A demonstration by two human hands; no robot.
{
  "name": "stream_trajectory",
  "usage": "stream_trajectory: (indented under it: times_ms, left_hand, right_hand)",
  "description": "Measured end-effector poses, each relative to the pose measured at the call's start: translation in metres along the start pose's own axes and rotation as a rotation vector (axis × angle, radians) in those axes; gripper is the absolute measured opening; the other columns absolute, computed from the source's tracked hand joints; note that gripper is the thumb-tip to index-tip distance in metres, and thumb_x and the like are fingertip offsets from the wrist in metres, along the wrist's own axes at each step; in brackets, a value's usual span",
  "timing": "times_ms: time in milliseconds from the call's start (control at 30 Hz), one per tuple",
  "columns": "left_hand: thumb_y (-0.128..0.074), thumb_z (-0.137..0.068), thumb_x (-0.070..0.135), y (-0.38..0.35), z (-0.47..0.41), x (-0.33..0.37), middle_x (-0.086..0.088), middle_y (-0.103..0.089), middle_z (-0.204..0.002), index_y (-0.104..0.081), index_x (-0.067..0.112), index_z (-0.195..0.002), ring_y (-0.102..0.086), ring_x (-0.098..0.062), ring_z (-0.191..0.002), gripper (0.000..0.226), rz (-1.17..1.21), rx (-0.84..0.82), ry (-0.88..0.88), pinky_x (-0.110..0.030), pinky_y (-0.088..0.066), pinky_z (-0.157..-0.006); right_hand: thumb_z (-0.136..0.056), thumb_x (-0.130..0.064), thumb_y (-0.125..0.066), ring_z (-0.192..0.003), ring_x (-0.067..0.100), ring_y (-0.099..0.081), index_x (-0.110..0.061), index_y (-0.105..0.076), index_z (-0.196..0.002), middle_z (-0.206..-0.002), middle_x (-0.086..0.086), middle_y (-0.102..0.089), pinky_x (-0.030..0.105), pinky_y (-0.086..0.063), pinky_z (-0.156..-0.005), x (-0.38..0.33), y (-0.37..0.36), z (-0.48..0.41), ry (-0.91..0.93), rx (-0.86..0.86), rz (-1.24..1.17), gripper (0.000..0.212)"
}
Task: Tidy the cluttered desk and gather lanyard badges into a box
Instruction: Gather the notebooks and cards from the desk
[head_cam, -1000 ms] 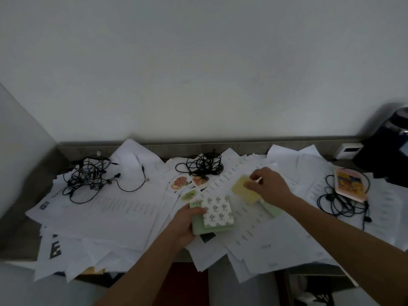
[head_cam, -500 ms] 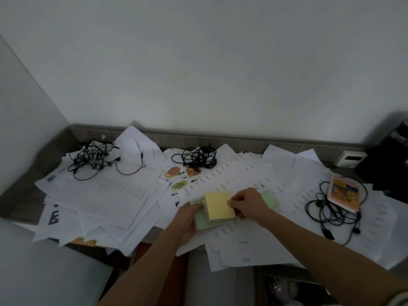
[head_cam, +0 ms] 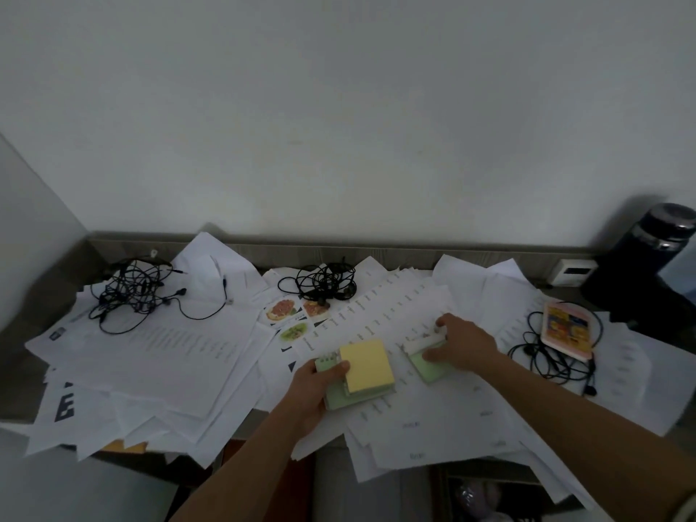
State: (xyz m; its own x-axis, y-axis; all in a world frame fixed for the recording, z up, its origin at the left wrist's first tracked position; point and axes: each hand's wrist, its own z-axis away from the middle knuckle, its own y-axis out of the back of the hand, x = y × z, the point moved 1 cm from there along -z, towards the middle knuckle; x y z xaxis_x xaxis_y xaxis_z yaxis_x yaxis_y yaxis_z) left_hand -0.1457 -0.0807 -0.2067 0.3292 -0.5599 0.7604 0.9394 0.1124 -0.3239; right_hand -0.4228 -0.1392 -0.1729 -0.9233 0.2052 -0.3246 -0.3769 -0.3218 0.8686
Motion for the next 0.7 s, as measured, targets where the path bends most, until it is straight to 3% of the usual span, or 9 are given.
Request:
stream_trajectory:
  times_ms: [133, 233, 300, 367, 500, 633, 700]
  left_hand:
    - [-0.068, -0.086, 0.013, 0.000, 0.001, 0.001, -0.018, -0.072, -0.107, -0.065, 0.000, -0.112, -0.070, -0.034, -0.094, 0.029, 0.022, -0.017, 0.006, -0.038, -0.059, -0.068]
    - [-0.059, -0.093, 0.026, -0.002, 0.002, 0.003, -0.015, -0.070, -0.112, -0.065, 0.005, -0.115, -0.067, -0.034, -0.102, 0.031, 0.065, -0.028, 0.014, -0.041, -0.057, -0.076]
    - [-0.052, -0.097, 0.033, -0.002, 0.003, 0.005, -0.016, -0.070, -0.111, -0.066, 0.007, -0.114, -0.066, -0.035, -0.102, 0.034, 0.102, -0.014, 0.063, -0.041, -0.056, -0.079]
    - [-0.049, -0.098, 0.035, -0.002, 0.003, 0.005, -0.016, -0.073, -0.105, -0.067, 0.008, -0.110, -0.069, -0.032, -0.094, 0.035, 0.141, 0.000, 0.105, -0.040, -0.058, -0.073]
    - [-0.046, -0.100, 0.036, -0.002, 0.004, 0.007, -0.016, -0.074, -0.100, -0.065, 0.008, -0.108, -0.071, -0.032, -0.088, 0.035, 0.188, 0.006, 0.133, -0.040, -0.059, -0.066]
    - [-0.047, -0.098, 0.042, -0.001, 0.002, 0.008, -0.016, -0.073, -0.103, -0.064, 0.009, -0.110, -0.070, -0.032, -0.095, 0.040, 0.192, -0.006, 0.155, -0.042, -0.057, -0.073]
    - [-0.050, -0.096, 0.044, 0.001, 0.000, 0.007, -0.016, -0.072, -0.107, -0.065, 0.009, -0.112, -0.069, -0.032, -0.098, 0.042, 0.165, -0.035, 0.152, -0.042, -0.057, -0.078]
  right_hand:
    - [-0.072, -0.044, -0.081, -0.100, 0.021, -0.058, -0.017, -0.060, -0.110, -0.108, 0.002, -0.059, 0.030, -0.046, -0.080, -0.008, 0.008, 0.002, -0.003, -0.010, -0.148, 0.051]
    - [-0.081, -0.027, -0.078, -0.072, 0.018, -0.060, -0.010, -0.066, -0.084, -0.080, 0.005, -0.062, 0.025, -0.048, -0.057, -0.022, 0.022, 0.009, -0.002, 0.048, -0.633, 0.021]
    - [-0.083, -0.025, -0.075, -0.069, 0.016, -0.063, -0.007, -0.069, -0.094, -0.082, 0.007, -0.069, 0.022, -0.049, -0.054, -0.035, 0.033, 0.019, 0.002, -0.023, -0.878, 0.022]
    - [-0.084, -0.027, -0.074, -0.076, 0.018, -0.065, -0.006, -0.069, -0.102, -0.092, 0.011, -0.073, 0.025, -0.052, -0.062, -0.046, 0.035, 0.026, 0.046, -0.152, -1.000, 0.028]
    - [-0.087, -0.021, -0.070, -0.078, 0.018, -0.069, -0.004, -0.068, -0.106, -0.094, 0.010, -0.073, 0.024, -0.055, -0.064, -0.065, 0.008, 0.034, 0.078, -0.328, -0.892, 0.025]
    - [-0.084, -0.020, -0.075, -0.080, 0.026, -0.071, -0.002, -0.069, -0.093, -0.088, 0.014, -0.072, 0.038, -0.061, -0.074, -0.067, -0.025, 0.031, 0.029, -0.093, -0.682, 0.021]
    - [-0.081, -0.023, -0.079, -0.075, 0.025, -0.071, -0.004, -0.069, -0.087, -0.081, 0.011, -0.071, 0.038, -0.061, -0.071, -0.065, -0.028, 0.030, 0.026, -0.025, -0.660, 0.022]
